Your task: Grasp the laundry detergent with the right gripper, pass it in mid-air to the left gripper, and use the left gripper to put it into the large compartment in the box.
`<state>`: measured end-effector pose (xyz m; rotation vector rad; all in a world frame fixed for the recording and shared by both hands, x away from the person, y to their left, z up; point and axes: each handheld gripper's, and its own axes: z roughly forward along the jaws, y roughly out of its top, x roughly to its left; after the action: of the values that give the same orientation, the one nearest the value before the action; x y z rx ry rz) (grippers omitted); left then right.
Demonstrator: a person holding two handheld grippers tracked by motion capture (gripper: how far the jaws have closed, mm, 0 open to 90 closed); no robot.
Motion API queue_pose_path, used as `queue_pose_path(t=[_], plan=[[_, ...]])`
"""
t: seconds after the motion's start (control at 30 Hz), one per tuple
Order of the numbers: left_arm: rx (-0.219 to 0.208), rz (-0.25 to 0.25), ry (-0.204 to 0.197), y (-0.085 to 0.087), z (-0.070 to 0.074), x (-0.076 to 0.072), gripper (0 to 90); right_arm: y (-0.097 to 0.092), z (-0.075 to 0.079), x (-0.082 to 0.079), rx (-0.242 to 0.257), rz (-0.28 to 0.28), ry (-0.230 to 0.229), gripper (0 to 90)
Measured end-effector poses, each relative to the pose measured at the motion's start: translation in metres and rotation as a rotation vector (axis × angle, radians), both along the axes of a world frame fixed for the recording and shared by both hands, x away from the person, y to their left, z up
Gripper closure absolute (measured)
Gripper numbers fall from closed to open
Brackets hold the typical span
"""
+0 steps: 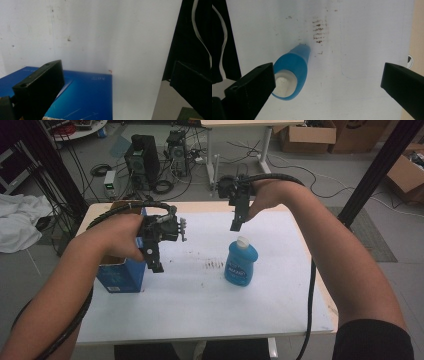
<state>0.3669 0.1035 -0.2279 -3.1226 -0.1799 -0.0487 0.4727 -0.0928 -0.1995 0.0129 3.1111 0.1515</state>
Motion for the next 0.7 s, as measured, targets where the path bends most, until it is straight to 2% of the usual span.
queue_pose_path(t=[0.13, 0.27, 0.4, 0.43, 0.47, 0.57, 0.6, 0.63, 0.67, 0.7], plan=[[0.008, -0.007, 0.007, 0.001, 0.0, 0.0, 0.0, 0.001, -0.001, 0.001, 0.001, -0.003, 0.003, 0.0], [0.001, -0.007, -0.003, 0.002, 0.002, 0.003, 0.1, -0.001, -0.001, 0.001, -0.001, -0.007, 0.0, 0.0], [-0.011, -0.007, -0.005, 0.003, 0.005, 0.002, 0.1, -0.004, -0.002, -0.001, 0.025, -0.022, -0.003, 0.0], [-0.003, -0.01, -0.006, 0.002, 0.004, 0.001, 0.0, -0.007, 0.0, -0.002, 0.061, -0.033, 0.0, 0.0], [-0.003, -0.01, -0.004, 0.002, 0.003, 0.0, 0.1, -0.008, 0.0, -0.002, 0.076, -0.036, -0.008, 0.0], [-0.012, -0.01, 0.0, 0.002, 0.001, -0.002, 0.0, -0.014, 0.005, -0.002, 0.179, -0.064, -0.043, 0.0], [-0.008, -0.011, -0.001, 0.002, 0.001, -0.003, 0.0, -0.014, 0.005, -0.002, 0.179, -0.064, -0.043, 0.0], [-0.01, -0.01, 0.0, 0.002, 0.0, -0.004, 0.1, -0.019, 0.007, -0.002, 0.263, -0.097, -0.066, 0.0], [-0.009, -0.011, 0.0, 0.002, -0.001, -0.004, 0.0, -0.021, 0.009, -0.003, 0.308, -0.115, -0.079, 0.0], [-0.009, -0.011, -0.001, 0.001, -0.001, -0.005, 0.0, -0.021, 0.009, -0.003, 0.308, -0.115, -0.079, 0.0]])
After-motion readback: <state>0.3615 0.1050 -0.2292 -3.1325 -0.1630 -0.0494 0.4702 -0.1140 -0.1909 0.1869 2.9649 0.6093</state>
